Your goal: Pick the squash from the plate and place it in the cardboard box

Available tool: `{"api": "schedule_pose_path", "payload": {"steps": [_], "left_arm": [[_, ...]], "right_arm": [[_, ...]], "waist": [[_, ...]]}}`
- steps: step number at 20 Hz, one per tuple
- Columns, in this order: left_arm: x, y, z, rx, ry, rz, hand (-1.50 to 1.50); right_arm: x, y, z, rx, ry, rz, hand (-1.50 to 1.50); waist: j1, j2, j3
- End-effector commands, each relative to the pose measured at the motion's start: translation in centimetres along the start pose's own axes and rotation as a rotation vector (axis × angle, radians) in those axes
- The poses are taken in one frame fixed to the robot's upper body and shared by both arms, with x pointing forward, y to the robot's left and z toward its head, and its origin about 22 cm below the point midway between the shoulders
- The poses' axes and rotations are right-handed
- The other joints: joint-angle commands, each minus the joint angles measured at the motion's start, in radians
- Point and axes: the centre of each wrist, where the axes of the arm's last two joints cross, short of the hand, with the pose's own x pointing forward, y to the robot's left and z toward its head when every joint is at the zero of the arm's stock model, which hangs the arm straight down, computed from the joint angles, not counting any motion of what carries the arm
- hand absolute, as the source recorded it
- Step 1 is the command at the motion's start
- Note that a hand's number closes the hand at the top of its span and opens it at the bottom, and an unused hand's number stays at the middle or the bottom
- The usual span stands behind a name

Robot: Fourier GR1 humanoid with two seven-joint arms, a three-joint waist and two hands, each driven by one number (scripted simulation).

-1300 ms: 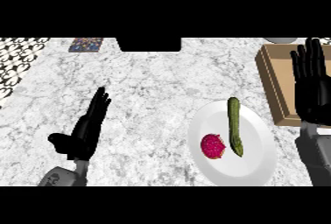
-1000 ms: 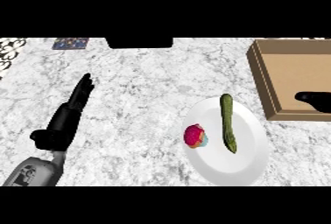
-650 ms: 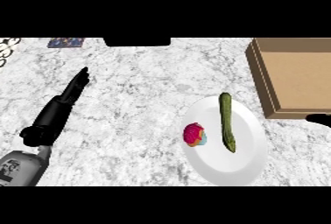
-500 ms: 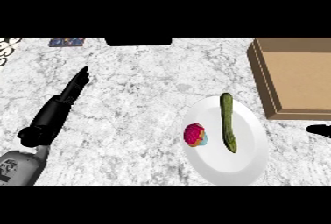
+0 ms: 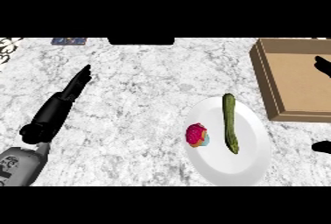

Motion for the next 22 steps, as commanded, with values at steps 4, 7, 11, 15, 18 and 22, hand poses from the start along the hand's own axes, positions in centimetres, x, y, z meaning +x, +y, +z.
{"api": "schedule_pose_path", "payload": {"steps": [4, 7, 11, 15, 18, 22], "left_arm": [[-0.4, 0.5, -0.1, -0.017, 0.003, 0.003, 0.00], [0.3, -1.2, -0.2, -0.019, -0.006, 0.005, 0.00], [0.6, -1.6, -1.1, -0.027, -0.002, 0.013, 0.00], [0.4, -0.7, -1.4, -0.006, -0.013, -0.005, 0.00], [-0.2, 0.9, -0.3, 0.006, 0.007, 0.006, 0.00], [0.2, 0.5, 1.0, -0.023, -0.011, -0.014, 0.00]], "right_arm": [[6.5, 1.7, -1.5, 0.257, 0.060, 0.188, -1.50], [8.4, 2.3, -2.3, 0.304, 0.119, 0.282, -1.50], [11.9, 1.8, -4.1, 0.359, 0.173, 0.324, -1.50], [13.8, 5.8, -5.0, 0.411, 0.227, 0.319, -1.50], [11.5, 7.0, -4.9, 0.415, 0.266, 0.292, -1.50], [13.7, 11.3, -6.8, 0.458, 0.273, 0.286, -1.50]], "waist": [[0.007, 0.000, -0.001], [0.013, 0.000, 0.000], [0.014, 0.002, 0.000], [0.009, 0.002, 0.000], [0.005, 0.001, 0.002], [0.013, 0.001, 0.002]]}}
